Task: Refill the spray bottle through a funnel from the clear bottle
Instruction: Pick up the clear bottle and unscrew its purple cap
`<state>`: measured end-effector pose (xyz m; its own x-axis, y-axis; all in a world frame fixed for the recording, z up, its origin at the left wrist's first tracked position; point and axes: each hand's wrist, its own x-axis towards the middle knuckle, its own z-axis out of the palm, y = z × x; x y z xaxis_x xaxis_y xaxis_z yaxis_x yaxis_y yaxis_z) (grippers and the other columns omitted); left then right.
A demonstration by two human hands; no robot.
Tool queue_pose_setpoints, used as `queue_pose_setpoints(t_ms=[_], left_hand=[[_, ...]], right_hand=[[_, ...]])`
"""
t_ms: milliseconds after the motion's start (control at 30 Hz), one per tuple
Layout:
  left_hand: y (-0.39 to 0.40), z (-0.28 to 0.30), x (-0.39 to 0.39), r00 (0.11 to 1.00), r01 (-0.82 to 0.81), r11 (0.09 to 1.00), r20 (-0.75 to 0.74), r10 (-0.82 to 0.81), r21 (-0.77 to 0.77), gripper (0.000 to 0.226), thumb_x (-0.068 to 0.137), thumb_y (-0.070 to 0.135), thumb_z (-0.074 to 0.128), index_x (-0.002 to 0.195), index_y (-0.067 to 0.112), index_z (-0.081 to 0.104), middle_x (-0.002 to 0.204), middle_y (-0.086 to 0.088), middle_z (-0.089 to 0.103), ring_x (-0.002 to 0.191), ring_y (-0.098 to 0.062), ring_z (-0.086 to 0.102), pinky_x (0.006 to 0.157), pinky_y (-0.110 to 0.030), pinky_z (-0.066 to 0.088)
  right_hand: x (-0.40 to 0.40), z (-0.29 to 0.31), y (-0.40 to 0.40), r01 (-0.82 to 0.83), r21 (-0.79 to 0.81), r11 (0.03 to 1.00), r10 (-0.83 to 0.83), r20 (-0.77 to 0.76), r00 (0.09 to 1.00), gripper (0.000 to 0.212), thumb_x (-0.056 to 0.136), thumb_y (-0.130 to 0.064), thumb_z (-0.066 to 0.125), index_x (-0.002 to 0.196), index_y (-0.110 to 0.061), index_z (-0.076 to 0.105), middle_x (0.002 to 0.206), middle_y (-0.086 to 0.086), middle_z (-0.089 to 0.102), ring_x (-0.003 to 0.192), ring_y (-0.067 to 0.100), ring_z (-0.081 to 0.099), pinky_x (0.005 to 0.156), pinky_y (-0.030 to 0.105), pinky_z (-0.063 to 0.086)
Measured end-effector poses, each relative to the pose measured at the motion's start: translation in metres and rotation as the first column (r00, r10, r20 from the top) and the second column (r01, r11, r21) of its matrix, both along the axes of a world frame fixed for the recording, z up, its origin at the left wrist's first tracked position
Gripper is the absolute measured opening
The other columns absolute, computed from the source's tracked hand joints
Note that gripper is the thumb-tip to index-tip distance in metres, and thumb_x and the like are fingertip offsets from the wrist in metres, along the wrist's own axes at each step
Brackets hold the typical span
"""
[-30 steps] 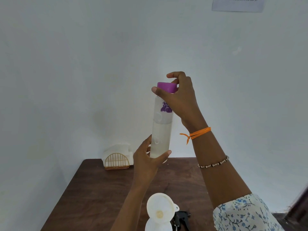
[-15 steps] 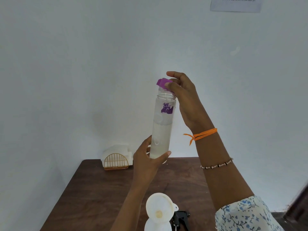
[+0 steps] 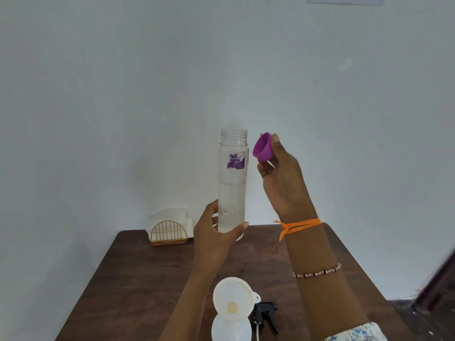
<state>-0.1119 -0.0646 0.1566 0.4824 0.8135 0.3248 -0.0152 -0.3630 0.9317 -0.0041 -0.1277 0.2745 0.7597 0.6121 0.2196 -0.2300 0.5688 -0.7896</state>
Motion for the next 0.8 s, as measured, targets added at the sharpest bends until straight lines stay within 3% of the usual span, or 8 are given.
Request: queue_pose_setpoints(t_ms=[133, 267, 467, 667, 733, 800], left_hand=[[-0.001, -0.007, 0.000, 1.000, 0.020, 1.000, -0.003, -0.020, 0.000, 0.063, 0.064, 0.030, 0.083, 0.119, 0.025, 0.051, 0.115, 0.008, 0.059, 0.103, -0.011, 0.057, 0.074, -0.012, 0.048], [-0.002, -0.017, -0.001, 0.999, 0.051, 0.998, 0.007, -0.051, -0.037, 0.062, 0.063, 0.028, 0.084, 0.117, 0.025, 0.053, 0.107, 0.016, 0.060, 0.102, -0.008, 0.060, 0.071, -0.010, 0.050], [-0.005, -0.028, -0.006, 0.997, 0.076, 0.995, -0.011, -0.077, -0.063, 0.061, 0.064, 0.024, 0.084, 0.118, 0.022, 0.054, 0.108, 0.010, 0.064, 0.097, -0.004, 0.061, 0.068, -0.008, 0.049], [-0.008, -0.039, -0.008, 0.994, 0.085, 0.994, -0.068, -0.089, -0.068, 0.065, 0.065, 0.026, 0.083, 0.122, 0.020, 0.052, 0.113, 0.008, 0.061, 0.101, -0.007, 0.059, 0.066, -0.005, 0.048], [-0.008, -0.041, -0.008, 0.993, 0.087, 0.993, -0.070, -0.092, -0.075, 0.065, 0.065, 0.026, 0.083, 0.121, 0.019, 0.052, 0.114, 0.006, 0.061, 0.102, -0.009, 0.059, 0.068, -0.007, 0.049], [-0.009, -0.042, -0.009, 0.993, 0.090, 0.993, -0.075, -0.096, -0.079, 0.064, 0.065, 0.026, 0.083, 0.120, 0.019, 0.052, 0.113, 0.006, 0.062, 0.102, -0.009, 0.060, 0.069, -0.009, 0.050]], right_hand=[[-0.001, -0.031, -0.007, 0.025, -0.001, 1.000, -0.025, -0.062, 0.998, 0.010, 0.092, -0.021, 0.054, 0.091, -0.015, 0.061, 0.093, 0.000, 0.055, 0.089, 0.012, 0.053, 0.082, 0.022, 0.045], [0.004, -0.069, -0.017, 0.049, -0.048, 0.998, -0.054, -0.092, 0.994, 0.028, 0.088, -0.017, 0.059, 0.113, -0.005, 0.054, 0.097, 0.001, 0.060, 0.095, 0.014, 0.060, 0.086, 0.024, 0.048], [0.008, -0.137, -0.039, 0.111, -0.378, 0.919, -0.110, 0.025, 0.994, 0.038, 0.084, -0.014, 0.065, 0.120, -0.004, 0.055, 0.112, 0.009, 0.059, 0.101, 0.015, 0.062, 0.088, 0.025, 0.049], [0.010, -0.215, -0.063, 0.247, -0.759, 0.602, -0.097, 0.237, 0.967, 0.035, 0.080, -0.017, 0.070, 0.111, -0.006, 0.061, 0.109, 0.011, 0.062, 0.095, 0.019, 0.057, 0.078, 0.026, 0.046], [0.010, -0.244, -0.067, 0.245, -0.848, 0.470, -0.035, 0.260, 0.965, 0.040, 0.078, -0.020, 0.071, 0.114, -0.007, 0.060, 0.114, 0.013, 0.059, 0.100, 0.022, 0.056, 0.086, 0.032, 0.047], [0.011, -0.271, -0.072, 0.279, -0.923, 0.264, 0.088, 0.311, 0.947, 0.047, 0.078, -0.029, 0.070, 0.120, -0.012, 0.058, 0.124, 0.014, 0.053, 0.114, 0.028, 0.049, 0.101, 0.035, 0.037]])
